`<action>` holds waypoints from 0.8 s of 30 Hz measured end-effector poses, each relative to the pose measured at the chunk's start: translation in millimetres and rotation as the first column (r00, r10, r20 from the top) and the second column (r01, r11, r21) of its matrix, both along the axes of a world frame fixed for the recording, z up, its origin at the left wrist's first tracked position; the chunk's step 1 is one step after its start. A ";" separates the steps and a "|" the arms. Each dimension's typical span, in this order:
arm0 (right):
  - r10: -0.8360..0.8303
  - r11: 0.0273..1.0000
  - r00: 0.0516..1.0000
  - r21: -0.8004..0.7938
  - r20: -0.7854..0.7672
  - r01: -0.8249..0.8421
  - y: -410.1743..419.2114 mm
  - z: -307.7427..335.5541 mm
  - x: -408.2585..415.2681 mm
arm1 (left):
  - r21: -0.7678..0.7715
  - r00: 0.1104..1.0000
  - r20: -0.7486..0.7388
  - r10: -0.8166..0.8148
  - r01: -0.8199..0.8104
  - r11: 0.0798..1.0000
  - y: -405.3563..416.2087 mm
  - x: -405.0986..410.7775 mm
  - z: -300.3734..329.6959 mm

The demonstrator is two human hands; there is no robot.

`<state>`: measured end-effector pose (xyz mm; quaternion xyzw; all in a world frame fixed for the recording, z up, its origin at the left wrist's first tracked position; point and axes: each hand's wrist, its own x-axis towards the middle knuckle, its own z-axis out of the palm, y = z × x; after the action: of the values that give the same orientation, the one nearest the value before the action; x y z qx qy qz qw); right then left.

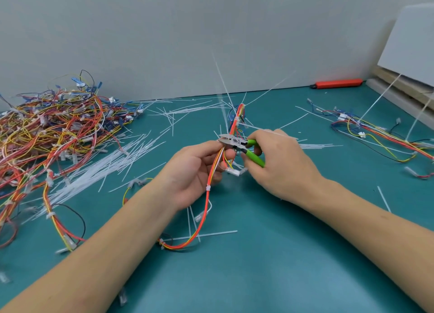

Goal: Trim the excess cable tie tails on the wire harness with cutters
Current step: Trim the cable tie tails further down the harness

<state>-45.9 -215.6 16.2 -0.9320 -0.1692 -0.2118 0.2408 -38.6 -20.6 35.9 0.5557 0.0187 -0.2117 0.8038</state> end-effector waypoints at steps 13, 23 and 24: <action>-0.005 1.000 1.000 -0.030 -0.024 0.005 6.3 -8.7 -2.3 | -0.093 0.990 -0.139 -0.005 -0.008 0.996 -0.8 1.6 -3.6; -0.036 0.998 0.996 -0.047 -0.076 0.033 5.3 -11.3 -0.7 | -0.162 0.981 -0.180 -0.067 0.038 0.986 2.6 2.2 -2.7; -0.040 0.998 0.996 -0.048 -0.077 0.036 5.2 -11.3 -1.0 | -0.155 0.982 -0.176 -0.065 0.038 0.987 2.6 2.1 -2.6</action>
<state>-46.9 -210.3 5.0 -0.9479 -0.1469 -0.1756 0.2213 -36.5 -18.0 33.3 0.4722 0.0609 -0.2826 0.8328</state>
